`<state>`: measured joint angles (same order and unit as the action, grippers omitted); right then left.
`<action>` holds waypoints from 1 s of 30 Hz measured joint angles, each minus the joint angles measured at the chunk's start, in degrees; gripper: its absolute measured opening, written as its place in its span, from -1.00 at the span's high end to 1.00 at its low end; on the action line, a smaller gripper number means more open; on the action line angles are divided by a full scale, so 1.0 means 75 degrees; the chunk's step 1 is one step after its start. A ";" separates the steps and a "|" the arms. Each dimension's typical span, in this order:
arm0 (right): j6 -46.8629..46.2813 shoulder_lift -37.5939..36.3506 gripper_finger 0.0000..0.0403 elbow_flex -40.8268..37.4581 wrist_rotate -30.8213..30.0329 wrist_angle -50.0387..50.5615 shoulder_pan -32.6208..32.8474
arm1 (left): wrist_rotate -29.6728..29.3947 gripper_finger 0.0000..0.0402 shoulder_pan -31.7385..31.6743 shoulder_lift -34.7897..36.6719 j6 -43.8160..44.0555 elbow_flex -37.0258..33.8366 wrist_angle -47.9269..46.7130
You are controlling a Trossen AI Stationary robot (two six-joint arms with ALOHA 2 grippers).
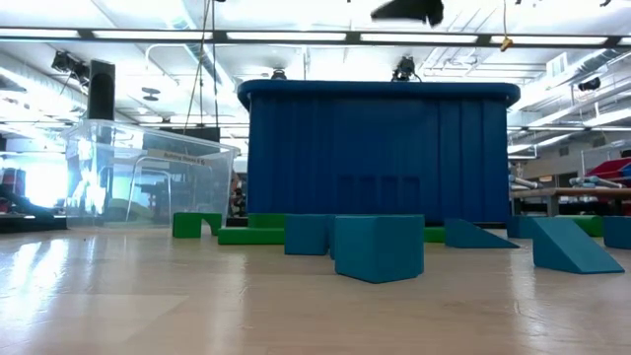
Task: Sort blocks
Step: Put the green block into the blue bin
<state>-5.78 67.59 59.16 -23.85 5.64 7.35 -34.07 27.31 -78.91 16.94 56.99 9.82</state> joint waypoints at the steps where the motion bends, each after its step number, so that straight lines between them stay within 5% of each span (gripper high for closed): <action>1: -0.0003 0.0026 -0.64 0.0000 0.0021 0.0025 0.0275 | 0.0095 -0.24 0.0000 0.0000 0.0037 -0.0001 -0.0049; 10: -0.0699 0.1132 -0.54 0.0000 0.0203 0.0692 0.2194 | 0.0644 -0.24 0.0015 0.0000 0.0671 0.0000 -0.0873; 18: -0.2039 0.2639 -0.52 0.0000 -0.0856 0.0888 0.2715 | 0.0864 -0.24 -0.0111 0.0000 0.3151 0.0001 -0.4676; 23: -0.2841 0.3405 -0.52 0.0000 -0.1185 0.0506 0.2713 | 0.0969 -0.24 -0.0946 -0.0275 0.4293 0.0000 -0.6760; 30: -0.3320 0.3849 -0.52 -0.0018 -0.1899 0.0064 0.2705 | 0.1674 -0.24 -0.2241 -0.1216 0.3983 0.0001 -0.6983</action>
<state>-30.68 96.46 59.02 -38.09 6.12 27.64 -21.52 10.50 -88.03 46.81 56.99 -42.55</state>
